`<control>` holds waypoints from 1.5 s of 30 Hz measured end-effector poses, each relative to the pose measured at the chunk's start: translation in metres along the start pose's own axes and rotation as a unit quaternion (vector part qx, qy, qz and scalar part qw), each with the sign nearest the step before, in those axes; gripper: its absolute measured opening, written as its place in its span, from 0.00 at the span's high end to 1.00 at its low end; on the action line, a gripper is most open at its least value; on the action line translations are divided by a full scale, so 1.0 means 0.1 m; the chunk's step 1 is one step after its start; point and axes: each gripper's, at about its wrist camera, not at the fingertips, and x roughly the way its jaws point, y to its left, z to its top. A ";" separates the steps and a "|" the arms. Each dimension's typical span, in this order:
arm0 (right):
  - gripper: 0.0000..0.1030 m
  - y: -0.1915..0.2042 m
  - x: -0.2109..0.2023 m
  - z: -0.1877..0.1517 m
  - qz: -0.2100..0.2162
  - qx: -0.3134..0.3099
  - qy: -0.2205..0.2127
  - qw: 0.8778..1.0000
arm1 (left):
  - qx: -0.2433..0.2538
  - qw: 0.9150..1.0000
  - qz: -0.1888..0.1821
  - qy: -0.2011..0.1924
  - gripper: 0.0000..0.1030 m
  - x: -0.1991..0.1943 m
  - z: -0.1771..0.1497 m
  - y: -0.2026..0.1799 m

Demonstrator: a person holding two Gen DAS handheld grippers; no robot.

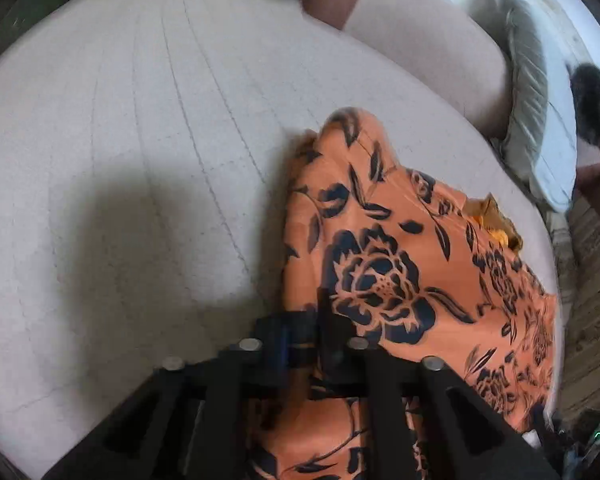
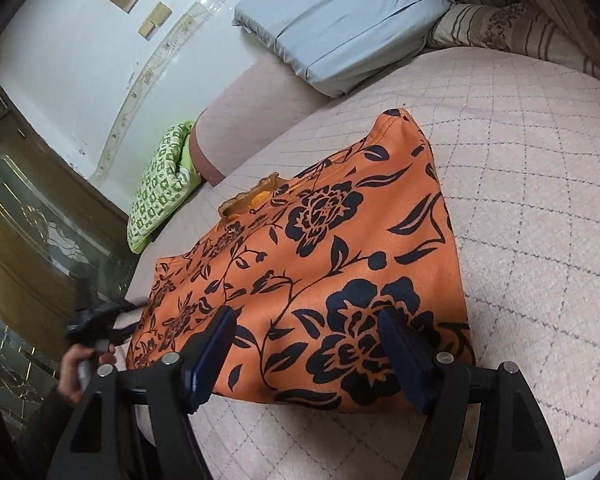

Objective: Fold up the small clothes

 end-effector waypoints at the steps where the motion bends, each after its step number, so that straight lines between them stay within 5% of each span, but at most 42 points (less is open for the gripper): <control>1: 0.26 -0.01 0.00 0.00 0.001 0.002 0.000 1.000 | -0.011 1.000 -0.008 -0.001 0.89 -0.02 0.01 0.01; 5: 0.26 -0.04 0.07 0.02 0.003 0.005 0.007 1.000 | -0.042 0.999 -0.023 0.002 0.83 0.05 -0.05 0.15; 8: 0.26 -0.04 0.07 0.02 0.003 0.005 0.006 1.000 | 0.001 0.999 0.031 -0.005 0.74 -0.08 -0.04 -0.03; 9: 0.26 -0.04 0.05 0.01 0.005 0.006 0.005 1.000 | 0.036 0.997 0.064 -0.040 0.74 -0.22 -0.04 -0.25; 10: 0.26 -0.05 0.04 0.01 0.007 0.007 0.004 1.000 | 0.058 0.994 0.059 -0.072 0.70 -0.33 -0.05 -0.37; 11: 0.26 -0.05 0.04 0.00 0.007 0.009 0.004 1.000 | 0.079 0.990 0.046 -0.103 0.63 -0.43 -0.07 -0.48; 13: 0.26 -0.05 0.04 -0.01 0.005 0.012 0.003 1.000 | 0.114 0.982 0.044 -0.145 0.18 -0.50 -0.03 -0.67; 15: 0.26 -0.03 0.04 -0.02 -0.001 0.008 0.003 1.000 | 0.124 0.980 0.047 -0.145 0.17 -0.38 0.08 -0.73; 19: 0.26 -0.02 0.03 -0.03 -0.005 0.004 0.004 1.000 | 0.062 0.995 0.058 -0.047 0.19 0.14 0.38 -0.43; 20: 0.26 -0.02 0.04 -0.02 -0.005 0.004 0.004 1.000 | 0.046 0.997 0.056 -0.020 0.30 0.28 0.42 -0.35; 21: 0.26 -0.02 0.04 -0.02 -0.005 0.004 0.004 1.000 | 0.031 0.998 0.061 -0.012 0.54 0.37 0.45 -0.25; 22: 0.26 -0.02 0.04 -0.03 -0.005 0.002 0.004 1.000 | 0.028 0.998 0.045 -0.022 0.91 0.32 0.46 -0.23; 23: 0.26 -0.01 0.05 -0.02 -0.007 0.000 0.004 1.000 | 0.003 1.000 0.011 -0.012 0.90 0.27 0.51 -0.19; 29: 0.26 -0.01 0.05 -0.03 -0.008 -0.003 0.006 1.000 | -0.088 0.996 -0.032 0.005 0.78 0.28 0.46 0.09; 32: 0.26 -0.02 0.03 -0.05 -0.006 0.000 0.007 1.000 | -0.019 0.995 0.072 -0.062 0.65 -0.16 0.31 -0.25; 34: 0.26 -0.02 0.02 -0.06 -0.006 0.003 0.006 1.000 | 0.043 0.985 0.113 -0.126 0.35 -0.46 0.14 -0.57; 37: 0.26 0.00 0.01 -0.07 -0.011 0.000 0.006 1.000 | 0.133 0.962 0.161 -0.174 0.24 -0.75 -0.35 -1.07; 43: 0.26 0.06 -0.01 -0.13 -0.022 -0.004 0.011 1.000 | 0.239 0.954 0.108 -0.142 0.19 -0.50 -1.17 -1.66; 45: 0.26 0.02 -0.02 -0.13 -0.021 0.007 0.016 1.000 | 0.233 0.963 0.116 -0.076 0.19 -0.16 -1.31 -1.56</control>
